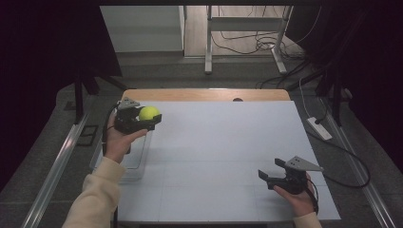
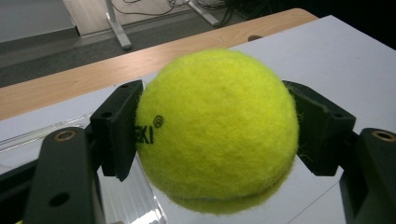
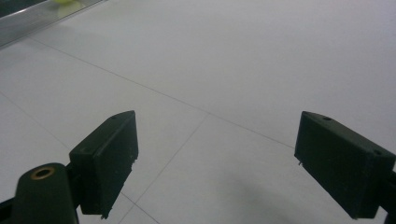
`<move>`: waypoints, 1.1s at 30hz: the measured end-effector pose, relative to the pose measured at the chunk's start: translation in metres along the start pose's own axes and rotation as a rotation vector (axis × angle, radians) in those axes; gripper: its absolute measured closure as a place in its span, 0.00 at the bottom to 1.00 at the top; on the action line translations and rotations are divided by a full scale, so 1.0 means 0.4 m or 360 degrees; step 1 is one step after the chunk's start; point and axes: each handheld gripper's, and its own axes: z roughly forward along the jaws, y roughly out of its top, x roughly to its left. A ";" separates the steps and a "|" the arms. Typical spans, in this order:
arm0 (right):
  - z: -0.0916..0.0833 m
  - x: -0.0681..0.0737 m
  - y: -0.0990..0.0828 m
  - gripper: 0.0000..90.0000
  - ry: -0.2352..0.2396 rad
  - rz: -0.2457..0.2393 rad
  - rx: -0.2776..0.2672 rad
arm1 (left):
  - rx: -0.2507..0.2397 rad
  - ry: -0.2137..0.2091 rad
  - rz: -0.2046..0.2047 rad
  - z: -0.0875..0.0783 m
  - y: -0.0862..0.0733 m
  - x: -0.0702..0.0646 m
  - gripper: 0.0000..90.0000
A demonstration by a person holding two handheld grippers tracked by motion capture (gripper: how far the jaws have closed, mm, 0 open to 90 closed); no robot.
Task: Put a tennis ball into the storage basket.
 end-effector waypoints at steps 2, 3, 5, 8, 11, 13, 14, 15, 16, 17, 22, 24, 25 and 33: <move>0.000 0.000 0.000 0.15 -0.0001 -0.0001 0.0000 | 0.0000 0.0010 -0.0008 -0.003 -0.004 0.007 0.30; 0.000 0.001 0.000 0.15 -0.0001 -0.0002 0.0001 | 0.0000 0.0015 -0.0010 -0.005 -0.006 0.011 0.30; 0.000 0.001 0.000 0.15 -0.0001 -0.0001 0.0003 | 0.0002 0.0029 -0.0014 -0.009 -0.011 0.018 0.30; 0.001 0.001 0.000 0.15 -0.0001 -0.0003 0.0004 | 0.0004 0.0047 -0.0023 -0.014 -0.017 0.028 0.30; 0.001 0.002 0.000 0.15 -0.0001 -0.0003 0.0006 | 0.0008 0.0062 -0.0035 -0.018 -0.022 0.038 0.30; 0.001 0.002 0.000 0.15 -0.0001 -0.0003 0.0005 | 0.0010 0.0072 -0.0044 -0.022 -0.027 0.046 0.30; 0.001 0.001 0.000 0.15 -0.0002 -0.0003 0.0005 | 0.0013 0.0077 -0.0046 -0.024 -0.030 0.050 0.30; 0.001 0.001 0.000 0.15 -0.0002 -0.0003 0.0005 | 0.0015 0.0091 -0.0047 -0.029 -0.035 0.054 0.30; 0.001 0.001 0.000 0.15 -0.0002 -0.0003 0.0005 | 0.0015 0.0091 -0.0047 -0.029 -0.035 0.054 0.30; 0.001 0.002 0.000 0.15 -0.0001 -0.0002 0.0005 | 0.0014 0.0101 -0.0044 -0.034 -0.038 0.057 0.30; 0.002 0.002 0.001 0.15 -0.0001 -0.0004 0.0001 | 0.0026 0.0126 -0.0055 -0.047 -0.052 0.073 0.30; 0.002 0.002 0.001 0.15 0.0001 -0.0004 0.0001 | 0.0031 0.0139 -0.0064 -0.050 -0.058 0.079 0.30; 0.002 0.002 0.001 0.15 0.0001 -0.0003 0.0003 | 0.0032 0.0141 -0.0069 -0.052 -0.061 0.082 0.30; 0.002 0.004 0.001 0.15 0.0000 -0.0005 0.0004 | 0.0037 0.0164 -0.0085 -0.066 -0.076 0.098 0.30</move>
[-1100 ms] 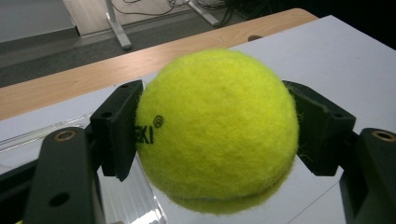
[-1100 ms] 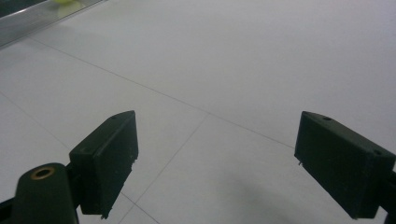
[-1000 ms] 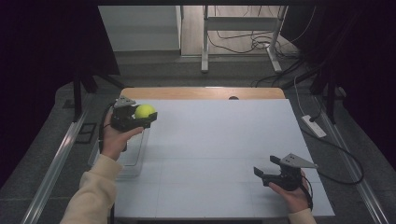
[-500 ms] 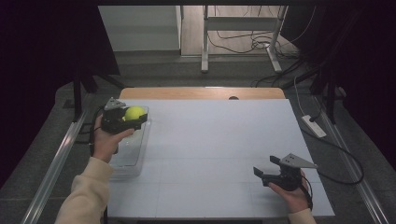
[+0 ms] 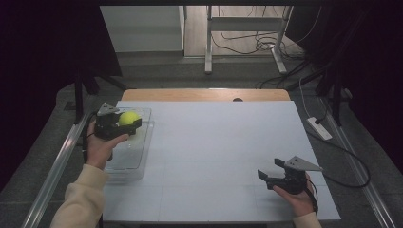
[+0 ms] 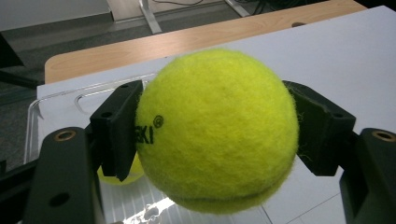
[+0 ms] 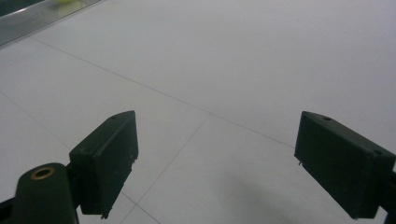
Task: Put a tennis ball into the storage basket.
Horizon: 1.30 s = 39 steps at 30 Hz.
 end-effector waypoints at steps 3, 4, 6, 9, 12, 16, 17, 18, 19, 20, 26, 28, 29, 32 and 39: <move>0.001 0.000 0.000 0.15 0.0000 -0.0002 0.0001 | 0.0001 0.0013 -0.0010 -0.004 -0.007 0.010 0.30; 0.001 0.000 0.000 0.15 0.0000 -0.0002 0.0001 | 0.0001 0.0013 -0.0010 -0.004 -0.007 0.010 0.30; 0.000 0.000 0.000 0.15 0.0000 0.0000 0.0001 | 0.0003 0.0027 -0.0020 -0.006 -0.015 0.018 0.30; 0.000 -0.001 0.000 0.15 0.0000 0.0001 0.0002 | 0.0017 0.0045 -0.0035 -0.006 -0.026 0.029 0.30; 0.002 0.000 0.000 0.15 0.0002 -0.0001 0.0004 | 0.0024 0.0055 -0.0051 -0.010 -0.034 0.040 0.30; 0.003 0.001 0.000 0.15 0.0004 -0.0003 0.0007 | 0.0031 0.0069 -0.0066 -0.014 -0.041 0.050 0.30; 0.003 0.001 0.000 0.15 0.0004 -0.0003 0.0007 | 0.0031 0.0069 -0.0066 -0.014 -0.041 0.050 0.30; 0.003 0.001 0.000 0.15 0.0003 -0.0003 0.0008 | 0.0036 0.0075 -0.0070 -0.015 -0.044 0.054 0.30; 0.003 0.001 0.000 0.15 0.0002 -0.0002 0.0008 | 0.0039 0.0079 -0.0073 -0.016 -0.046 0.056 0.30; 0.003 0.001 0.000 0.15 0.0002 -0.0001 0.0008 | 0.0040 0.0082 -0.0076 -0.017 -0.047 0.059 0.30; 0.003 0.001 -0.001 0.15 0.0003 -0.0001 0.0008 | 0.0061 0.0106 -0.0089 -0.018 -0.056 0.072 0.30; 0.004 0.001 -0.001 0.15 0.0002 -0.0002 0.0008 | 0.0066 0.0114 -0.0100 -0.019 -0.060 0.077 0.30; 0.004 0.001 -0.001 0.15 0.0002 -0.0002 0.0009 | 0.0072 0.0117 -0.0099 -0.019 -0.061 0.080 0.30; 0.004 0.001 -0.001 0.15 0.0002 -0.0003 0.0009 | 0.0079 0.0123 -0.0109 -0.020 -0.065 0.087 0.30; 0.003 0.000 -0.001 0.15 -0.0004 0.0001 0.0007 | 0.0115 0.0137 -0.0126 -0.020 -0.078 0.099 0.30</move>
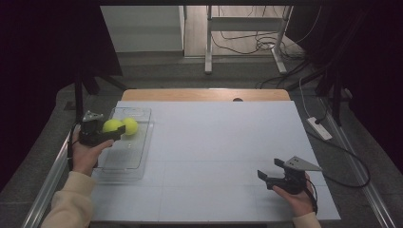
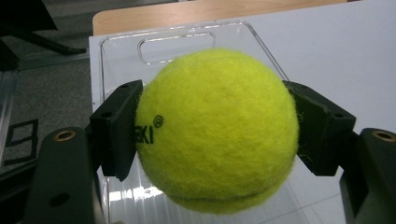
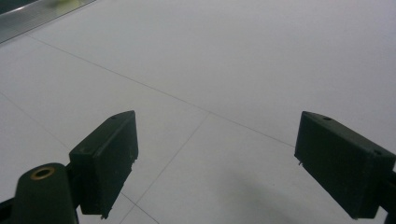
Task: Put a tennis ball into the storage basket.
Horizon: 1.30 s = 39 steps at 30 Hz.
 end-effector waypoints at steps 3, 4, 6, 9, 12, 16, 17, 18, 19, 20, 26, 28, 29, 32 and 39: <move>0.000 0.001 0.000 0.15 -0.0002 -0.0002 0.0006 | 0.0015 0.0003 0.0001 0.002 -0.002 0.002 0.30; 0.001 0.002 0.000 0.15 0.0000 -0.0002 0.0003 | 0.0018 0.0004 -0.0001 0.003 -0.003 0.003 0.30; 0.000 0.001 0.000 0.15 -0.0001 -0.0003 0.0004 | 0.0023 0.0004 -0.0003 0.005 -0.005 0.004 0.30; 0.000 0.000 0.000 0.15 -0.0002 -0.0001 0.0003 | 0.0039 0.0009 -0.0002 0.009 -0.009 0.006 0.30; 0.000 0.000 -0.001 0.15 -0.0003 -0.0003 0.0004 | 0.0064 0.0006 -0.0002 0.014 -0.012 0.008 0.30; 0.001 0.000 -0.001 0.15 -0.0002 -0.0005 0.0006 | 0.0093 0.0010 0.0002 0.021 -0.014 0.010 0.30; 0.001 0.000 -0.001 0.15 -0.0002 -0.0005 0.0006 | 0.0104 0.0012 0.0004 0.024 -0.014 0.010 0.30; 0.001 0.000 -0.001 0.15 -0.0002 -0.0005 0.0006 | 0.0110 0.0011 0.0002 0.027 -0.014 0.010 0.30; 0.001 0.000 -0.001 0.15 -0.0002 -0.0006 0.0006 | 0.0110 0.0011 0.0002 0.027 -0.014 0.010 0.30; 0.001 0.000 -0.001 0.15 -0.0002 -0.0006 0.0006 | 0.0121 0.0014 0.0005 0.030 -0.014 0.009 0.30; 0.001 0.000 -0.002 0.15 -0.0002 -0.0007 0.0007 | 0.0169 0.0025 0.0017 0.045 -0.015 0.006 0.30; 0.001 -0.001 -0.002 0.15 -0.0002 -0.0007 0.0007 | 0.0192 0.0025 0.0020 0.050 -0.015 0.006 0.30; 0.001 0.000 -0.002 0.15 -0.0002 -0.0007 0.0008 | 0.0208 0.0018 0.0019 0.053 -0.015 0.006 0.30; 0.001 0.000 -0.002 0.15 -0.0002 -0.0007 0.0009 | 0.0249 0.0014 0.0021 0.060 -0.016 0.008 0.30; 0.002 0.000 -0.002 0.15 -0.0005 -0.0007 0.0014 | 0.0343 0.0027 0.0021 0.075 -0.017 0.014 0.30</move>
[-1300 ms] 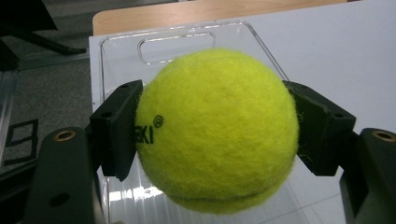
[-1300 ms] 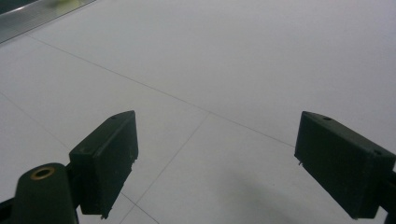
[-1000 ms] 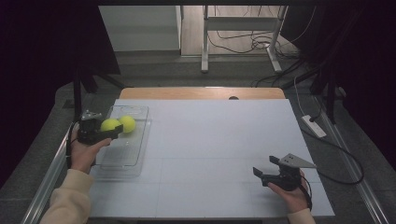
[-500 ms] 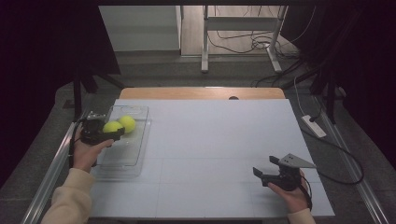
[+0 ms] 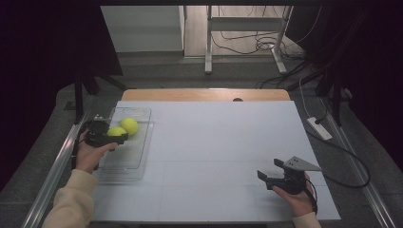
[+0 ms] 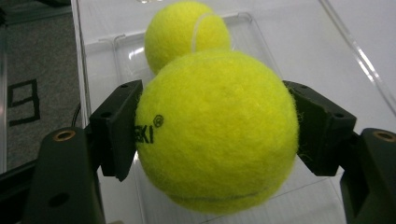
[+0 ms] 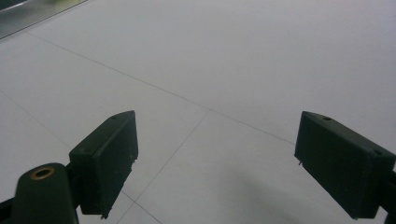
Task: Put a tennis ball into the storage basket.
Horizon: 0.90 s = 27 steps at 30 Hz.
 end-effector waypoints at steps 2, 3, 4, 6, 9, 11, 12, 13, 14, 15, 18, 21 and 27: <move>0.000 0.000 0.000 0.15 0.0000 0.0000 0.0000 | 0.0017 -0.0008 -0.0001 0.002 0.001 -0.001 0.30; 0.000 0.000 0.000 0.15 0.0000 0.0000 0.0001 | 0.0026 -0.0010 0.0003 0.003 0.001 -0.001 0.30; 0.000 0.000 0.000 0.15 0.0000 0.0000 0.0001 | 0.0042 -0.0016 0.0002 0.005 0.002 -0.002 0.30; 0.000 0.000 0.000 0.15 0.0000 0.0000 0.0002 | 0.0063 -0.0020 0.0007 0.007 0.003 -0.004 0.29; 0.000 0.000 0.000 0.15 0.0005 0.0001 0.0000 | 0.0095 -0.0017 -0.0003 0.010 0.004 -0.003 0.29; 0.000 0.000 0.000 0.15 0.0002 0.0000 0.0001 | 0.0099 -0.0015 -0.0004 0.009 0.005 -0.002 0.29; 0.000 -0.001 0.000 0.15 0.0006 0.0000 0.0000 | 0.0099 -0.0017 -0.0005 0.009 0.006 -0.002 0.29; 0.000 -0.001 0.000 0.15 0.0006 0.0001 0.0000 | 0.0095 -0.0017 -0.0007 0.008 0.006 -0.002 0.29; 0.000 -0.001 0.000 0.15 0.0007 0.0001 0.0001 | 0.0095 -0.0017 -0.0007 0.008 0.006 -0.001 0.29; 0.000 -0.001 0.000 0.15 0.0004 0.0000 0.0004 | 0.0097 -0.0017 -0.0005 0.008 0.006 -0.001 0.29; 0.000 -0.001 0.000 0.15 0.0005 -0.0001 0.0003 | 0.0103 -0.0015 0.0009 0.009 0.005 -0.002 0.29; 0.000 -0.001 0.000 0.15 0.0006 -0.0001 0.0004 | 0.0089 -0.0004 0.0019 0.008 0.004 -0.003 0.27; 0.002 0.000 -0.001 0.15 0.0012 0.0000 0.0009 | 0.0038 -0.0017 0.0033 -0.007 0.011 -0.009 0.19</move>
